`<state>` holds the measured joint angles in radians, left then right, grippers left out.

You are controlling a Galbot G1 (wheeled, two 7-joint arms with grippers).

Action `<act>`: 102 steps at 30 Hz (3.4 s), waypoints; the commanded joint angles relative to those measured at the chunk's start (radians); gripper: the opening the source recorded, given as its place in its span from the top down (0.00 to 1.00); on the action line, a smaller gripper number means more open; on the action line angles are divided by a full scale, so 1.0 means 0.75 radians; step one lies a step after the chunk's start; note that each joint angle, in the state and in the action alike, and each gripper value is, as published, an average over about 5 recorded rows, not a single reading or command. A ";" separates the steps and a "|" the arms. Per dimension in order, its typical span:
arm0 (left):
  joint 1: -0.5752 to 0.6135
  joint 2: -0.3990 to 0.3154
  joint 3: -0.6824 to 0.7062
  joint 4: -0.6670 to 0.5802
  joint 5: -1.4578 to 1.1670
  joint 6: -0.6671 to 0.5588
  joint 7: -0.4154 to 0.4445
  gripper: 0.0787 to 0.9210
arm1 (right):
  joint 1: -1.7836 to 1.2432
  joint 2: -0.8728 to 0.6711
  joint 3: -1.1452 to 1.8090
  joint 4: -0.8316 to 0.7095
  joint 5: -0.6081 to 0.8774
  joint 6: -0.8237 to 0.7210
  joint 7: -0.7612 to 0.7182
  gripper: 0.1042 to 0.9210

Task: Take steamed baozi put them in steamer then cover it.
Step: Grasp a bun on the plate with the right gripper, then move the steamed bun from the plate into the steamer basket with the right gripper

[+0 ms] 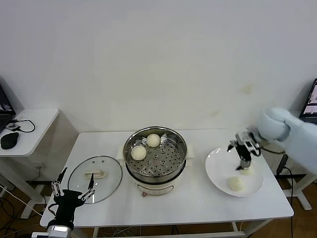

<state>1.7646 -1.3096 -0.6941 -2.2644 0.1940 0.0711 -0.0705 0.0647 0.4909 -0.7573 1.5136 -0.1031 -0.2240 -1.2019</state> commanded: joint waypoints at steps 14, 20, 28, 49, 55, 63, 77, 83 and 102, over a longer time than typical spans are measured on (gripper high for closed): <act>0.038 -0.011 -0.009 -0.010 0.023 0.001 0.001 0.12 | -0.538 0.063 0.387 -0.152 -0.279 0.059 0.028 0.12; 0.032 -0.009 -0.012 -0.005 0.022 0.001 0.001 0.12 | -0.548 0.112 0.395 -0.193 -0.292 0.059 0.050 0.12; 0.025 -0.004 -0.017 0.000 0.022 0.001 0.002 0.12 | -0.552 0.184 0.401 -0.261 -0.296 0.060 0.075 0.12; 0.015 -0.003 -0.014 0.002 0.018 -0.001 0.001 0.12 | -0.385 0.153 0.350 -0.241 -0.214 0.038 0.009 0.36; 0.015 -0.002 -0.007 -0.001 0.015 -0.003 0.000 0.12 | -0.193 0.068 0.250 -0.176 -0.108 0.014 -0.009 0.36; -0.001 0.014 -0.001 -0.006 0.007 -0.002 0.001 0.12 | 0.152 0.035 0.071 -0.116 0.049 -0.027 -0.013 0.36; -0.001 0.011 -0.005 0.000 0.004 -0.003 0.001 0.12 | 0.680 0.398 -0.282 -0.112 0.269 -0.072 0.054 0.36; 0.005 0.009 -0.039 0.005 -0.008 -0.003 0.001 0.12 | 0.707 0.593 -0.314 -0.169 0.303 -0.062 0.101 0.35; 0.007 -0.004 -0.097 0.013 -0.028 -0.004 0.001 0.12 | 0.526 0.881 -0.619 -0.106 0.214 0.195 0.279 0.36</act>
<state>1.7723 -1.3097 -0.7564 -2.2578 0.1757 0.0694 -0.0691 0.4727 1.0528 -1.0916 1.3987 0.0974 -0.1744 -1.0516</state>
